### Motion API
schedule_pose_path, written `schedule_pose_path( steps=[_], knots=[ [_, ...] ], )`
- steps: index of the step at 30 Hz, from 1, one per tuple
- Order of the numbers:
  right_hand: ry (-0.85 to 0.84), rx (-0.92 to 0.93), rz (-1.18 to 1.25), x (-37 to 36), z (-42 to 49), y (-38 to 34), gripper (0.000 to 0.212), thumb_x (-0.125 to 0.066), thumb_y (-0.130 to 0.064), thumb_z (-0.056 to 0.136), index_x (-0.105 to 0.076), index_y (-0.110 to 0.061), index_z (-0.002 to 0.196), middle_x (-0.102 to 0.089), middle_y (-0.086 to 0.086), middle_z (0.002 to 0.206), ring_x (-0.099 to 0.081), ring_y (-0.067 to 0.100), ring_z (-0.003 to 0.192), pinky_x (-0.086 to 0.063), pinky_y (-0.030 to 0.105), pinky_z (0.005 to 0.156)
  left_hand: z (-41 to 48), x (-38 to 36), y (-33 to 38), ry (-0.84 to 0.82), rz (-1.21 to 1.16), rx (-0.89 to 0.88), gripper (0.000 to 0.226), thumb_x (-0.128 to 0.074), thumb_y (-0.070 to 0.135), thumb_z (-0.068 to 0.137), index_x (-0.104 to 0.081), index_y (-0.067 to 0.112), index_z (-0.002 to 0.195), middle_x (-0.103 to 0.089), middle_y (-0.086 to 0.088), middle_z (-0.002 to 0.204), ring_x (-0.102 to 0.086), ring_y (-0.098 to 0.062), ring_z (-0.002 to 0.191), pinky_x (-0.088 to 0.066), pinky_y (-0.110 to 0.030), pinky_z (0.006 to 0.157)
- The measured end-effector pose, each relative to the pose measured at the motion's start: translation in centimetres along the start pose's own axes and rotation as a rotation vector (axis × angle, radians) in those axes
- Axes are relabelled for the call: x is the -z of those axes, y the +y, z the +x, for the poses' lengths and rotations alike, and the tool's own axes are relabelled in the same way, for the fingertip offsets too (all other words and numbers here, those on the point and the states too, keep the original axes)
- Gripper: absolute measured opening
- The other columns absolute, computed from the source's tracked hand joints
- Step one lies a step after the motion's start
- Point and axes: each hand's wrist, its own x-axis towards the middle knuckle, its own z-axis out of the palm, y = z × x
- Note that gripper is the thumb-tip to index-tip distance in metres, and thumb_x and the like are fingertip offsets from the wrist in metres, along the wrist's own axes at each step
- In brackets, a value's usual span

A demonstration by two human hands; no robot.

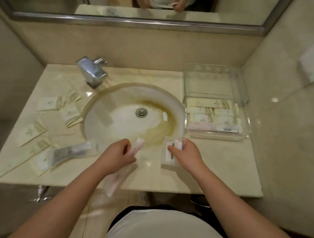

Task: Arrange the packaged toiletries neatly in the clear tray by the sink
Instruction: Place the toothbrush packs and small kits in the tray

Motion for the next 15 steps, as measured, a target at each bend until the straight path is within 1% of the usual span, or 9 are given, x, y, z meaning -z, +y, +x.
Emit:
schedule_pose_path(
  steps=[2, 5, 7, 9, 11, 13, 15],
  knots=[
    [0.078, -0.042, 0.072, 1.6, 0.1, 0.4, 0.030, -0.069, -0.034, 0.085, -0.066, -0.007, 0.099, -0.070, 0.008, 0.093, -0.067, 0.023, 0.086, -0.050, 0.032, 0.069, 1.7, 0.0, 2.9, -0.059, -0.191, 0.006, 0.030, -0.077, 0.023, 0.074, -0.050, 0.010, 0.073, -0.049, 0.000, 0.066, -0.044, -0.015, 0.059, -0.035, -0.031, 0.056],
    [0.201, -0.105, 0.190, 4.3, -0.2, 1.5, 0.024, -0.070, -0.031, 0.087, -0.063, -0.011, 0.099, -0.068, 0.000, 0.090, -0.065, 0.014, 0.081, -0.047, 0.027, 0.063, 4.1, -0.6, 6.9, -0.176, -0.536, 0.037, 0.021, -0.076, 0.017, 0.079, -0.066, 0.000, 0.087, -0.063, -0.008, 0.078, -0.060, -0.019, 0.073, -0.048, -0.034, 0.066],
    [0.261, -0.156, 0.255, 5.8, -0.5, 2.5, 0.020, -0.070, -0.029, 0.088, -0.060, -0.014, 0.097, -0.065, -0.004, 0.089, -0.062, 0.011, 0.079, -0.048, 0.027, 0.066, 5.4, -1.2, 9.2, -0.201, -0.684, 0.080, 0.015, -0.073, 0.013, 0.083, -0.068, 0.000, 0.090, -0.068, -0.010, 0.083, -0.065, -0.022, 0.078, -0.054, -0.035, 0.073],
    [0.313, -0.207, 0.306, 7.1, -0.6, 3.9, 0.023, -0.071, -0.029, 0.087, -0.063, -0.011, 0.100, -0.069, 0.002, 0.093, -0.067, 0.016, 0.082, -0.052, 0.033, 0.072, 6.8, -1.9, 11.5, -0.215, -0.736, 0.099, 0.011, -0.072, 0.015, 0.085, -0.069, 0.004, 0.089, -0.072, -0.010, 0.087, -0.068, -0.023, 0.082, -0.058, -0.036, 0.078],
    [0.342, -0.245, 0.350, 8.1, -0.6, 5.2, 0.024, -0.072, -0.027, 0.087, -0.065, -0.010, 0.101, -0.072, 0.007, 0.096, -0.069, 0.020, 0.084, -0.054, 0.037, 0.077, 8.1, -2.4, 13.3, -0.218, -0.753, 0.118, 0.010, -0.072, 0.017, 0.086, -0.068, 0.008, 0.088, -0.073, -0.011, 0.090, -0.070, -0.023, 0.082, -0.059, -0.034, 0.074],
    [0.355, -0.278, 0.401, 9.1, -0.5, 6.2, 0.020, -0.072, -0.024, 0.087, -0.065, -0.011, 0.099, -0.073, 0.009, 0.097, -0.070, 0.021, 0.084, -0.055, 0.037, 0.077, 9.4, -3.0, 15.0, -0.209, -0.753, 0.136, 0.012, -0.072, 0.021, 0.086, -0.068, 0.010, 0.088, -0.073, -0.011, 0.090, -0.070, -0.023, 0.080, -0.057, -0.032, 0.068],
    [0.359, -0.295, 0.467, 10.0, -0.1, 6.8, 0.016, -0.072, -0.022, 0.087, -0.066, -0.012, 0.098, -0.074, 0.009, 0.097, -0.071, 0.023, 0.085, -0.056, 0.040, 0.079, 10.6, -3.3, 16.7, -0.201, -0.750, 0.125, 0.011, -0.073, 0.021, 0.085, -0.067, 0.012, 0.087, -0.073, -0.010, 0.089, -0.070, -0.024, 0.080, -0.058, -0.034, 0.068]
  ],
)
